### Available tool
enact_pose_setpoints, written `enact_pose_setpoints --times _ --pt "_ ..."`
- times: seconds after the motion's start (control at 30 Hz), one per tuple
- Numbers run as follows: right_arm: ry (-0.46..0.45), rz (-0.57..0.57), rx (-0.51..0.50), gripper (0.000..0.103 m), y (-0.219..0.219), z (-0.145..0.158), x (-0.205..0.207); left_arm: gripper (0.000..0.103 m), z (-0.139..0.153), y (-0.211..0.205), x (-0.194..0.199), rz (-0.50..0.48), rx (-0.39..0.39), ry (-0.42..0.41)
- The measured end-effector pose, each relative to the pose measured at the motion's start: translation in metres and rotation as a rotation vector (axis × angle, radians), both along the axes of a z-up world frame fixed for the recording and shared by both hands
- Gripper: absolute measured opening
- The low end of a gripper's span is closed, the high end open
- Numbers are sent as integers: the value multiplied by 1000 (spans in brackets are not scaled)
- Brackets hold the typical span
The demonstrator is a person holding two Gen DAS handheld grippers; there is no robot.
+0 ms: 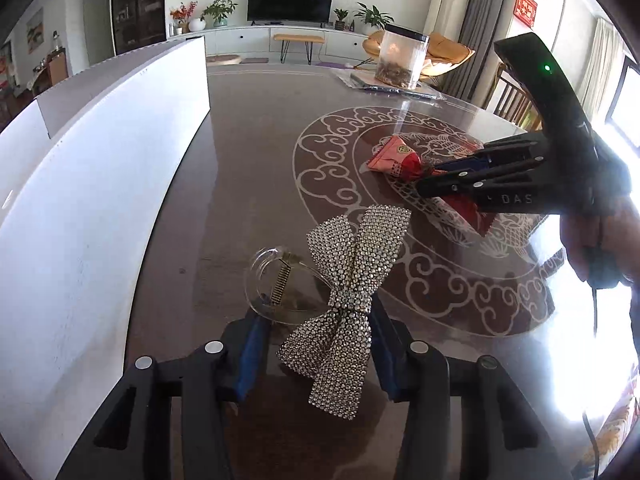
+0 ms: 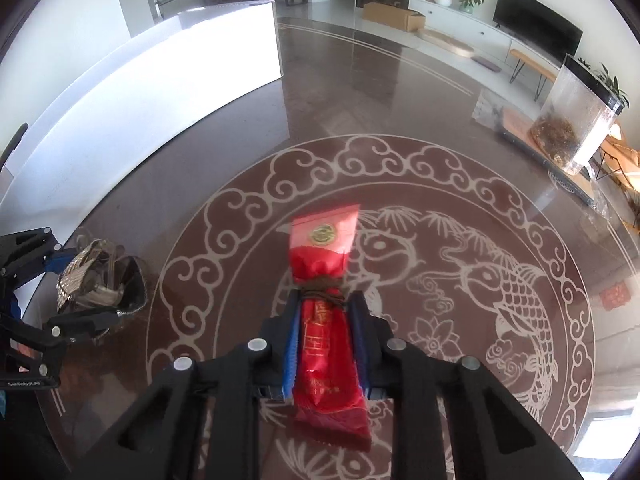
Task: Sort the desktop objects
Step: 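Carry the red bag and bow clip into the white bin and open both tools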
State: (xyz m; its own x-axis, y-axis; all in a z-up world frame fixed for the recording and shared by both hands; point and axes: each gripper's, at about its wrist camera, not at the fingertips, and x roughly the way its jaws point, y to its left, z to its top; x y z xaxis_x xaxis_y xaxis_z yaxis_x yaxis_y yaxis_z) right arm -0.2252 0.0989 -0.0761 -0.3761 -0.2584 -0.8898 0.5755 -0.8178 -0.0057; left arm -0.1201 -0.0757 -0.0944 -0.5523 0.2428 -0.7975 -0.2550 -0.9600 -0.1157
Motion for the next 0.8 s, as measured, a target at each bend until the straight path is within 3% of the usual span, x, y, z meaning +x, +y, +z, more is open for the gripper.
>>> enact_pose_setpoints --times 0.17,0.37,0.47,0.57,0.7,0.8 --pt "24 8 -24 22 14 24 24 47 25 -4 29 32 37 53" --pt "65 45 -117 22 -5 89 38 47 98 -37 57 124 149 134" --pt "94 108 -168 22 -48 124 36 47 131 -78 67 209 163 159" --pt "130 196 -218 22 -108 155 39 47 146 -128 71 334 108 156" --pt "144 311 -252 23 -200 171 42 47 133 -186 68 483 54 70" --pt "114 354 -222 23 -263 153 35 47 110 -209 59 538 20 -2"
